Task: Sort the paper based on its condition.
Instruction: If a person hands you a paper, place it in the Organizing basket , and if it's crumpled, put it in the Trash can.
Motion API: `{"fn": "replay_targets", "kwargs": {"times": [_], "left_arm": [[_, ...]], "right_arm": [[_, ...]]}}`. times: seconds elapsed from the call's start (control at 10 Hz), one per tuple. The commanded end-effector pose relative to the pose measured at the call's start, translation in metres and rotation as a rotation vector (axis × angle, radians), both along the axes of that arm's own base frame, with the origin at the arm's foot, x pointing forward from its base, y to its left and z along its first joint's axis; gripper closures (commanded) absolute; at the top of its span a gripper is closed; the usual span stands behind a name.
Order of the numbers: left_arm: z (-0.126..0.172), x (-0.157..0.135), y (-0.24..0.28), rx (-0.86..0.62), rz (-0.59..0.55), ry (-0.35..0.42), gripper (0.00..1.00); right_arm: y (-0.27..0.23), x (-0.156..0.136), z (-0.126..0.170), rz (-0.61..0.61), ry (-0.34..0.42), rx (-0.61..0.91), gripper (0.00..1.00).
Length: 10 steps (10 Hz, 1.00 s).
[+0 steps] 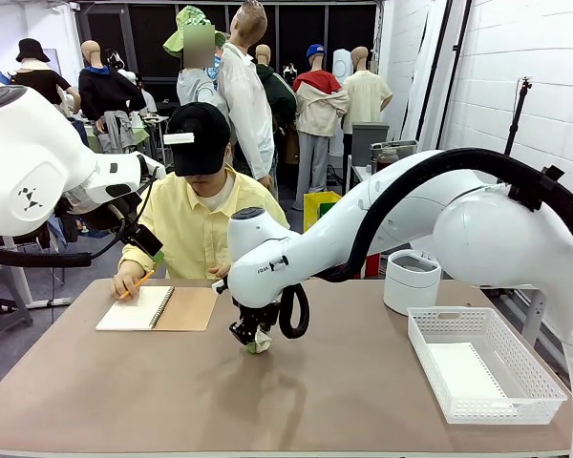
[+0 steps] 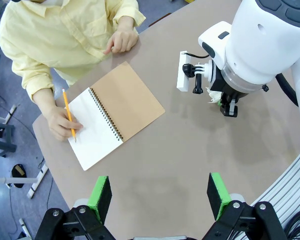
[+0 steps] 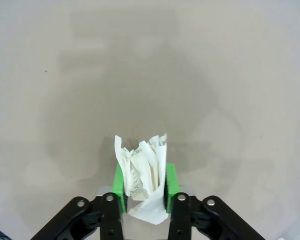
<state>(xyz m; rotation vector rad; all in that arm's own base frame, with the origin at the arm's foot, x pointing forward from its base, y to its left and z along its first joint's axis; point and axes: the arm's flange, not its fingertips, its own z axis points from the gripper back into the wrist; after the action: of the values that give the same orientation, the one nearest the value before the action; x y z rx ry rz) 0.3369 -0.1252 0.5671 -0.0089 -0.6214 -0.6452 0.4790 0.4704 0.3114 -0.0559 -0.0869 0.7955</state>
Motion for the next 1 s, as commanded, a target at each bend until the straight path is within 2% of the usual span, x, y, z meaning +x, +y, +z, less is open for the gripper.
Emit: {"fn": "replay_targets", "kwargs": {"times": [0.0, 0.5, 0.7, 0.9], "left_arm": [[0.001, 0.0, 0.001, -0.001, 0.0, -0.002, 0.0], [0.001, 0.0, 0.001, -0.001, 0.0, -0.002, 0.0], [0.001, 0.0, 0.001, -0.001, 0.0, -0.002, 0.0], [0.001, 0.0, 0.001, -0.001, 0.0, -0.002, 0.0]], "right_arm": [[-0.004, 0.0, -0.002, 0.004, 0.011, -0.014, 0.91], [-0.026, -0.002, 0.004, 0.006, 0.03, 0.008, 0.91], [-0.064, 0.001, 0.038, 0.017, 0.006, -0.006, 0.91], [-0.106, 0.012, 0.084, 0.013, -0.035, -0.079, 0.91]]}}
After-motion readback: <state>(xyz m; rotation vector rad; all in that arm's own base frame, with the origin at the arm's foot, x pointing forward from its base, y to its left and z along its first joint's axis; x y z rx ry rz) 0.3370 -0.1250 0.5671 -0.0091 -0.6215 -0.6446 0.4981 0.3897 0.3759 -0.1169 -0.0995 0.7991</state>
